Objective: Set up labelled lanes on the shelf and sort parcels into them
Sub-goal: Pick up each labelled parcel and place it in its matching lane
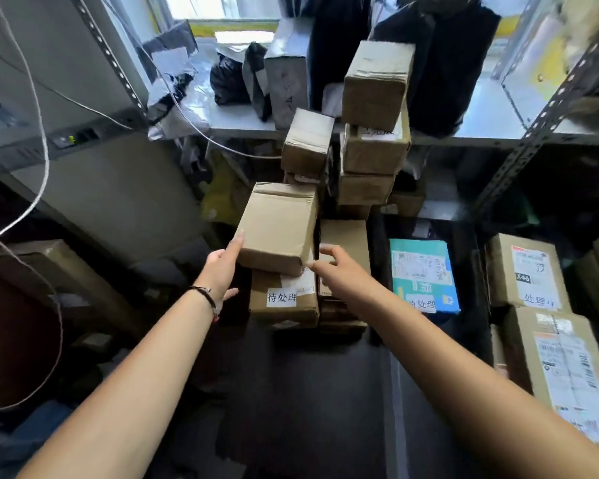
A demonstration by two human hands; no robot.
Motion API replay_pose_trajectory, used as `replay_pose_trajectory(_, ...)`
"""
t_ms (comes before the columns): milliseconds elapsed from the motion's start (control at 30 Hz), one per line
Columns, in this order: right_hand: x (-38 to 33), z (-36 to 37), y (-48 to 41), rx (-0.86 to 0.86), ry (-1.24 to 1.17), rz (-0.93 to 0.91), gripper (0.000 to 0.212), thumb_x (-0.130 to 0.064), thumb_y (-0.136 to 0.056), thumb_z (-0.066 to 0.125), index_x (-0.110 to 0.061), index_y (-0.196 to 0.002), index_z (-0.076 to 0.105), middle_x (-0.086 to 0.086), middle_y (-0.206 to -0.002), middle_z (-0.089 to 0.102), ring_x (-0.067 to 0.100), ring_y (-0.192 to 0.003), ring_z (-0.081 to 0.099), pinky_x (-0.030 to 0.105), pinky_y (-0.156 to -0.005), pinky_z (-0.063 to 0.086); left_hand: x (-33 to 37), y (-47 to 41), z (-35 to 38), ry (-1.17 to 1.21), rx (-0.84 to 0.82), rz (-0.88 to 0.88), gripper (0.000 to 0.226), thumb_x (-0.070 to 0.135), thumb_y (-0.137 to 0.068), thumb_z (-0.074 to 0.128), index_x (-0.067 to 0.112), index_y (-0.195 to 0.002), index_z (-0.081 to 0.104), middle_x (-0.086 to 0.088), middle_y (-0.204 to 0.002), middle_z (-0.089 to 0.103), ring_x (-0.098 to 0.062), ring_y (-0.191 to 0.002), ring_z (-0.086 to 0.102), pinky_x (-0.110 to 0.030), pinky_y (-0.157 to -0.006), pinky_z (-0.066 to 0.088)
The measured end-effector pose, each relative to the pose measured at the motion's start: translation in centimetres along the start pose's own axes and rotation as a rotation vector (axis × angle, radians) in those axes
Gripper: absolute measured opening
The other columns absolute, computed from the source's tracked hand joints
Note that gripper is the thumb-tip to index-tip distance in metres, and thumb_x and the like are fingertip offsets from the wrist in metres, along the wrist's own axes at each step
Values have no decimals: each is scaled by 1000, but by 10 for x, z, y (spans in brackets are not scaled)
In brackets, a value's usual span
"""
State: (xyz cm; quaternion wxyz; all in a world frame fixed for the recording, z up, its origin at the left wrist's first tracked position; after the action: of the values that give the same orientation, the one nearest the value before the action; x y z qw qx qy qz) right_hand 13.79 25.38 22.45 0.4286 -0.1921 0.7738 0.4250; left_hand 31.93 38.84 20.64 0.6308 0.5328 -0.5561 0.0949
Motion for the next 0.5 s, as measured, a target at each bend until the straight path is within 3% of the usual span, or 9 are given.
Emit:
replay_pose_trajectory(67,0,1,-4,45,-53,37,48,-41,-99,54,-28,-144,42,-4,-119,60,9,-97,59,29,-75,47,5,-16,0,-1,-73,-42,66,74,-86,52,29,-134,45,3,-128,42,-25,-130,41,-48,-109,40)
replay_pose_trajectory(200,-1,9,-8,187,-81,101,48,-38,-100,54,-25,-145,45,1,-128,58,16,-108,61,27,-73,45,3,-41,1,-43,-276,-81,39,63,-92,52,29,-110,59,8,-131,55,-18,-126,48,-42,-100,40)
replay_pose_trajectory(333,0,23,-4,263,-92,145,45,-32,-100,53,-23,-144,47,1,-129,58,13,-104,60,21,-69,44,2,-58,-1,54,-386,-80,22,47,-96,56,27,-102,63,6,-111,66,-16,-109,58,-37,-99,44)
replay_pose_trajectory(433,-5,29,3,335,-92,128,41,-26,-100,53,-21,-141,50,-4,-118,61,0,-91,57,13,-61,43,6,-61,-6,162,-337,30,24,38,-93,63,18,-106,67,3,-103,73,-18,-103,66,-30,-84,50)
replay_pose_trajectory(500,-15,32,8,367,-99,97,35,-24,-101,53,-23,-136,52,-12,-105,60,-4,-86,55,8,-55,41,9,-61,-12,216,-304,110,45,41,-82,75,12,-116,67,-3,-109,75,-23,-109,68,-34,-89,55)
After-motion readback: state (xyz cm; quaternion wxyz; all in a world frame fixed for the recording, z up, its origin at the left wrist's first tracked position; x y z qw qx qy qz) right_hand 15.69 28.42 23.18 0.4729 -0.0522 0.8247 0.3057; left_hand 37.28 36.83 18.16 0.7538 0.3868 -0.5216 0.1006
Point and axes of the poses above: each hand's wrist, its own y-axis away from the middle knuckle, its own z-axis out of the palm, x = y × z, the point moved 3 cm from there along -y, towards the middle knuckle
